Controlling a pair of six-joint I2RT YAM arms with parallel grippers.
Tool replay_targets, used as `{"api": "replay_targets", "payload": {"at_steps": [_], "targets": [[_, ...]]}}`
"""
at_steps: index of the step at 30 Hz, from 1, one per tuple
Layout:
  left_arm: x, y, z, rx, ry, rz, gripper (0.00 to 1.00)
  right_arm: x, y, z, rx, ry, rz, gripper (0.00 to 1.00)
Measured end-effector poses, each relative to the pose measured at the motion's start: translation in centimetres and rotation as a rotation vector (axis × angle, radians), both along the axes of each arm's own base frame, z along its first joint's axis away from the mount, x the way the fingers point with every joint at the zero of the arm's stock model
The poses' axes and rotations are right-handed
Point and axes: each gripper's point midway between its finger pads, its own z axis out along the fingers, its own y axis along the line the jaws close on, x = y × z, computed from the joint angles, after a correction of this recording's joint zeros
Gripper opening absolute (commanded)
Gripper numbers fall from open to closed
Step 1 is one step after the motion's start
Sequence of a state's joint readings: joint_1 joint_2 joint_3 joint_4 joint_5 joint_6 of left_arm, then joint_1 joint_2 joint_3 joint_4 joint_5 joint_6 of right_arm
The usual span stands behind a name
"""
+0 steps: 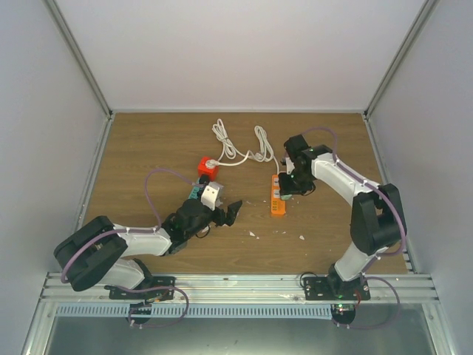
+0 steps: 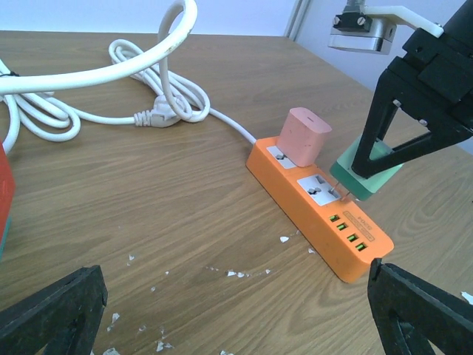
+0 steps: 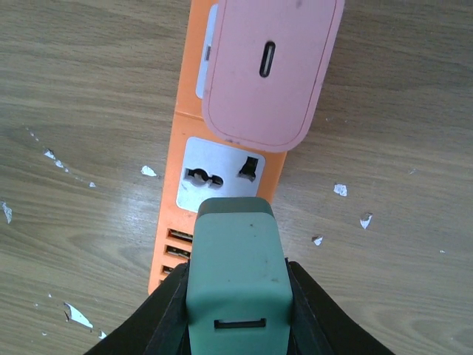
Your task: Insert the plug
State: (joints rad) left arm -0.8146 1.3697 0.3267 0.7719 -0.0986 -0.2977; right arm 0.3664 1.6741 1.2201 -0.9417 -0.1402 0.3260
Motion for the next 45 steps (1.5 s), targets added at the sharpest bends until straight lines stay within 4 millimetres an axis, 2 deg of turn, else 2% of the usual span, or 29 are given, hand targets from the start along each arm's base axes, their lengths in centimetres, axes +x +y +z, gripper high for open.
{"api": "replay_targets", "payload": {"at_steps": [19, 45], "targets": [[0.0, 0.0, 0.0, 0.002, -0.001, -0.001, 0.99, 1.2, 0.1, -0.1, -0.022, -0.012, 0.003, 0.01], [0.0, 0.0, -0.5, 0.013, 0.008, -0.001, 0.99, 1.4, -0.4, -0.3, -0.069, -0.010, -0.006, 0.01]]}}
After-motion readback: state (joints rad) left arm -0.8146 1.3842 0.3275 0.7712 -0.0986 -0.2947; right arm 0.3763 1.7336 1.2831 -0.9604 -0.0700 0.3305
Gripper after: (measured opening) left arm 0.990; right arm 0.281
